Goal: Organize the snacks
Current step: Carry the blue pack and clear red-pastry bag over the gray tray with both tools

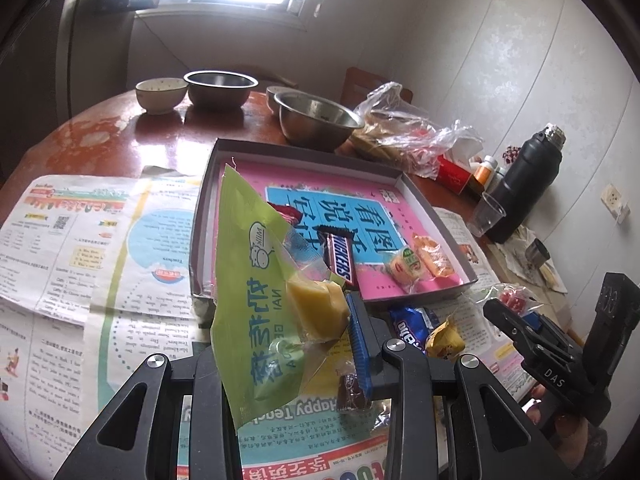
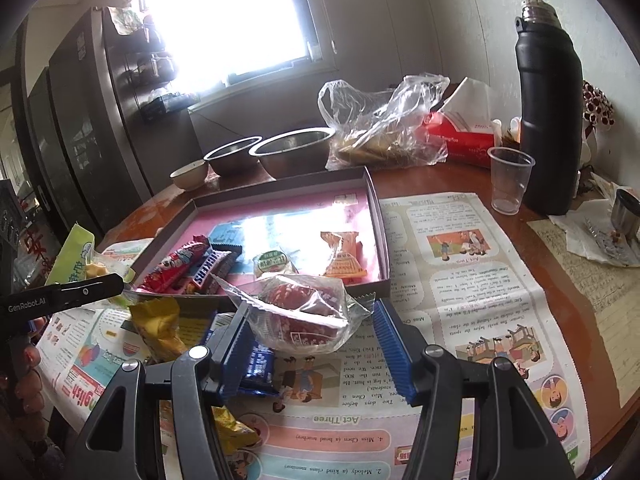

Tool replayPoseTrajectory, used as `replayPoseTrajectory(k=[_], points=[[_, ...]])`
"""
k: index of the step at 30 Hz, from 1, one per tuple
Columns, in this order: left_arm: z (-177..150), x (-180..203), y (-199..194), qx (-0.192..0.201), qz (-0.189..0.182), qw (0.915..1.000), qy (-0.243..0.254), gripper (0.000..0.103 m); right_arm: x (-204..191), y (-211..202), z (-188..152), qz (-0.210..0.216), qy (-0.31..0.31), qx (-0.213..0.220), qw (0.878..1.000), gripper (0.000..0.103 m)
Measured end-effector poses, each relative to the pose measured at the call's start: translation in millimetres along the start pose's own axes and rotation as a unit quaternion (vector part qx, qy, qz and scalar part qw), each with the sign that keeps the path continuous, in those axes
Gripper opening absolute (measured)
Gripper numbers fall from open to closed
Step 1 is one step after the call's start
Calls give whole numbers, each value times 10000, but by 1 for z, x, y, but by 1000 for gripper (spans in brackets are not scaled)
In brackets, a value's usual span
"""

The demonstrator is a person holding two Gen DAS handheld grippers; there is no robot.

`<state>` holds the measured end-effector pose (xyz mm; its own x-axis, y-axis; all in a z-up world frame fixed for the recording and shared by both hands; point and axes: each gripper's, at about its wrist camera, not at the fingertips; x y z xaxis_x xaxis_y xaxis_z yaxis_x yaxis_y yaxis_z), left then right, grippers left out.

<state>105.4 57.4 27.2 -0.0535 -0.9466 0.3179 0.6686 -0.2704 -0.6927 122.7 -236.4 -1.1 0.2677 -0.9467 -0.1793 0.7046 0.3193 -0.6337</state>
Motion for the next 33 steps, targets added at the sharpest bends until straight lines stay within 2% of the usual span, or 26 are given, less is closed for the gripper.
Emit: replayPoseTrajectory(k=[18, 33], points=[[12, -15, -17, 364, 234, 9989, -188, 35, -7, -9, 24, 132, -57, 246, 9996, 60], [19, -4, 7, 309, 210, 9993, -14, 35, -2, 1, 40, 101, 66, 360, 9993, 60]])
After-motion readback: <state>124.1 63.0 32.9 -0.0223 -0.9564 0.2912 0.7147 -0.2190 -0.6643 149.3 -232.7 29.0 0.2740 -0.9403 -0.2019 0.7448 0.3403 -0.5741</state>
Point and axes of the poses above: each gripper's, at about its wrist camera, not at the fingertips, and y roughly the way its jaws point, x to its right, z to its top, and after that the axes turned 2 degrees about -x, right-handed
